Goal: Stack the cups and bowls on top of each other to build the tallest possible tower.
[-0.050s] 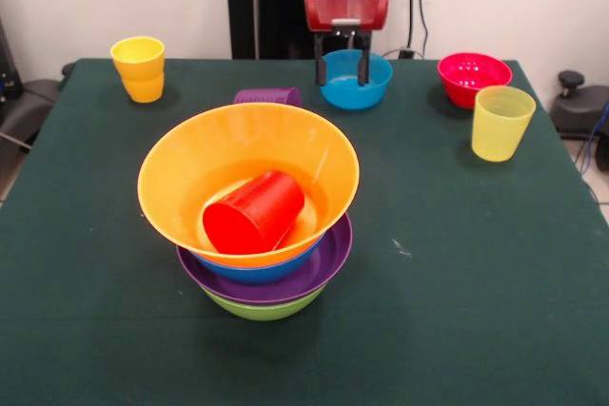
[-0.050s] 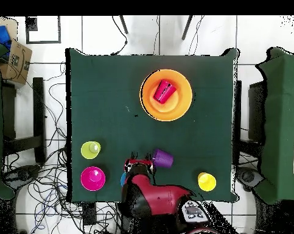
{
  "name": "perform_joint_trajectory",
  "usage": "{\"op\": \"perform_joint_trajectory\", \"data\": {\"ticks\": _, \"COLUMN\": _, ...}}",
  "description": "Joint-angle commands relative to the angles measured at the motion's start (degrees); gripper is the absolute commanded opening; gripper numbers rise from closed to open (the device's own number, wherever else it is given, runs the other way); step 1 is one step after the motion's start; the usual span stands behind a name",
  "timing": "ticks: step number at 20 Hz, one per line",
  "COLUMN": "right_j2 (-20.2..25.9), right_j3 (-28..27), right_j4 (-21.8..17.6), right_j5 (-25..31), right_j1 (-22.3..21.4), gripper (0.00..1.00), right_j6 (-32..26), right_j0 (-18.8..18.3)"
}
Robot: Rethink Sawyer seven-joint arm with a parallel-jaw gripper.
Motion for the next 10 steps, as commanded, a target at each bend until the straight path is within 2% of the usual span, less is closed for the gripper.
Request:
{"op": "perform_joint_trajectory", "data": {"ticks": 1, "right_j2": -1.0, "right_j3": -5.4, "right_j4": -4.7, "right_j5": -5.4, "right_j1": 12.9, "gripper": 1.00, "right_j6": 4.9, "right_j0": -0.8}}
{"op": "perform_joint_trajectory", "data": {"ticks": 6, "right_j2": 0.1, "right_j3": -7.3, "right_j4": -7.8, "right_j5": -4.0, "right_j1": 13.1, "gripper": 1.00, "right_j6": 4.6, "right_j0": -3.5}}
{"op": "perform_joint_trajectory", "data": {"ticks": 10, "right_j2": 0.5, "right_j3": -9.2, "right_j4": -10.7, "right_j5": -4.2, "right_j1": 15.1, "gripper": 1.00, "right_j6": 4.4, "right_j0": -5.9}}
